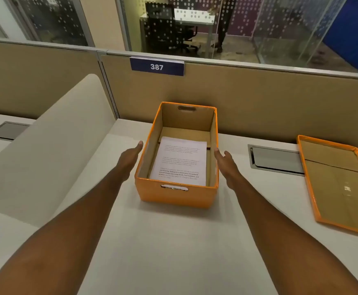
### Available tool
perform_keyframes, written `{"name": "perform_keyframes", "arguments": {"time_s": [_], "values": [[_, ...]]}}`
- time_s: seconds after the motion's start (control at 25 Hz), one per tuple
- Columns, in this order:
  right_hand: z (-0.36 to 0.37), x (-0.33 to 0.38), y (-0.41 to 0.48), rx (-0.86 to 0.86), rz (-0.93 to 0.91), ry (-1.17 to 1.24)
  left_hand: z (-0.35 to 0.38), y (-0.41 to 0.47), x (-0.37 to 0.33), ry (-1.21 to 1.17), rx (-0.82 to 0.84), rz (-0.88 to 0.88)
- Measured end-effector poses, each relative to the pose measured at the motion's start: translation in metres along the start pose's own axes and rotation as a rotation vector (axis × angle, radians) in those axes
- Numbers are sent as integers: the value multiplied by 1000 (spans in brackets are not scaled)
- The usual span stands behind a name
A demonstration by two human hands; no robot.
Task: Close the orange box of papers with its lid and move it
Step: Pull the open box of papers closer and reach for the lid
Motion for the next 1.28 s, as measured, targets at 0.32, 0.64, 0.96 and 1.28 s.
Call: {"name": "perform_keyframes", "arguments": {"time_s": [0.32, 0.64, 0.96, 1.28], "values": [[25, 2, 16, -26, 4, 53, 40, 19, 7, -105, 250, 18], [-4, -5, -18, -69, -43, 54, 44, -24, 11, -119, 236, 46], [-97, -70, -93, -114, -24, 29, 50, -156, 37, -112, 242, 65], [-158, -138, -155, -158, -5, 9, 58, -254, 65, -89, 231, 94]]}}
Point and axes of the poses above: each hand's wrist, its own y-axis towards the middle knuckle, its own z-axis out of the palm, x = y × z, the point moved 8 cm from there along y, towards the middle knuckle, and after that the axes turned 12 degrees about -x, right-handed, at the moved point
